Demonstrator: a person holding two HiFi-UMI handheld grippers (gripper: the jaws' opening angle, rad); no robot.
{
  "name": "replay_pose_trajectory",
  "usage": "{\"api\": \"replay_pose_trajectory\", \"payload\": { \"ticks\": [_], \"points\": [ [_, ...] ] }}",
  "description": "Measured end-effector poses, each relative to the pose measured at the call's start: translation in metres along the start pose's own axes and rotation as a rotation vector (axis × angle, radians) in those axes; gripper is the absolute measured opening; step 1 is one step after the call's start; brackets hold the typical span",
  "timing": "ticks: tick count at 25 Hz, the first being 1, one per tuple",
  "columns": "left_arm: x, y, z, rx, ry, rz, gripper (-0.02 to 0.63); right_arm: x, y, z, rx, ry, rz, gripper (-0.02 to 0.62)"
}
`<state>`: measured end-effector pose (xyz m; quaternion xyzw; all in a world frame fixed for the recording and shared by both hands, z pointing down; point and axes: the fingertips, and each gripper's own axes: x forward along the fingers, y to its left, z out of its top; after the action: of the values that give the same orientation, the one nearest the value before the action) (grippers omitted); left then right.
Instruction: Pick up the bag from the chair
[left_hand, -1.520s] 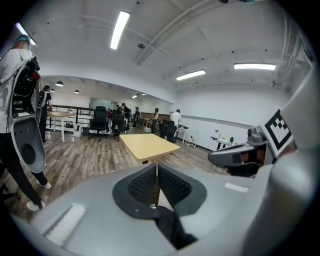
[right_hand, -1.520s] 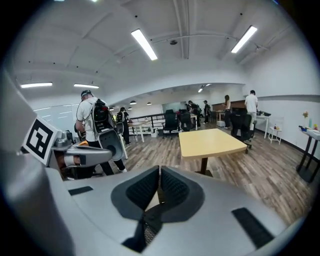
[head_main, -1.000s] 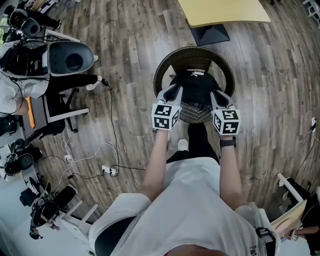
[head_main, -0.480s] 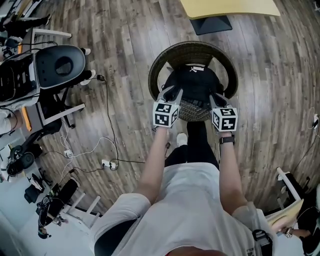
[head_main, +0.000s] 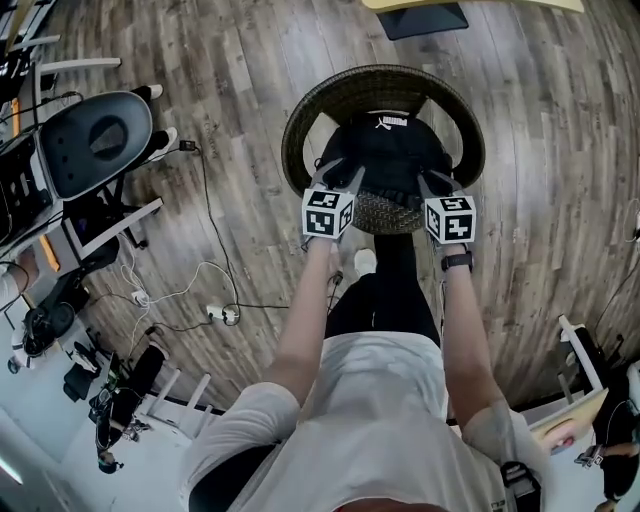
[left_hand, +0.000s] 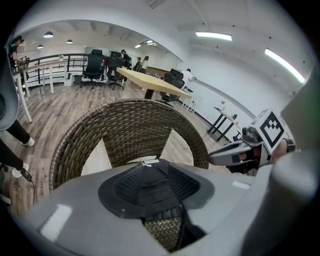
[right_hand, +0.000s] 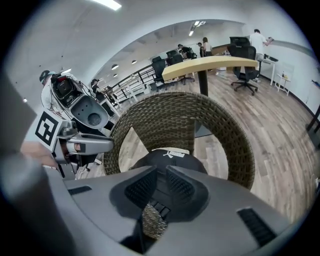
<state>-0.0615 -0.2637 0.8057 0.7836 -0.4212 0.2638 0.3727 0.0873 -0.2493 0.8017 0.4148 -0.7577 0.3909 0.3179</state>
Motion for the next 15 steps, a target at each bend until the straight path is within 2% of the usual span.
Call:
{"api": "replay_pose_trajectory", "payload": {
  "ticks": [2, 4, 7, 11, 15],
  "points": [
    [0.014, 0.006, -0.006, -0.015, 0.013, -0.004, 0.149, 0.015, -0.004, -0.005, -0.001, 0.019, 0.021, 0.034],
    [0.026, 0.013, -0.013, -0.028, 0.026, -0.002, 0.155, 0.029, -0.006, -0.012, -0.007, 0.043, 0.033, 0.125],
    [0.046, 0.024, -0.029, -0.031, 0.058, -0.007, 0.176, 0.049, -0.012, -0.026, -0.02, 0.077, 0.035, 0.134],
    [0.07, 0.032, -0.057, -0.055, 0.111, -0.027, 0.23, 0.071, -0.019, -0.052, -0.017, 0.131, 0.072, 0.209],
    [0.088, 0.046, -0.082, -0.049, 0.168, -0.039, 0.265, 0.093, -0.035, -0.064, -0.001, 0.155, 0.043, 0.254]
  ]
}}
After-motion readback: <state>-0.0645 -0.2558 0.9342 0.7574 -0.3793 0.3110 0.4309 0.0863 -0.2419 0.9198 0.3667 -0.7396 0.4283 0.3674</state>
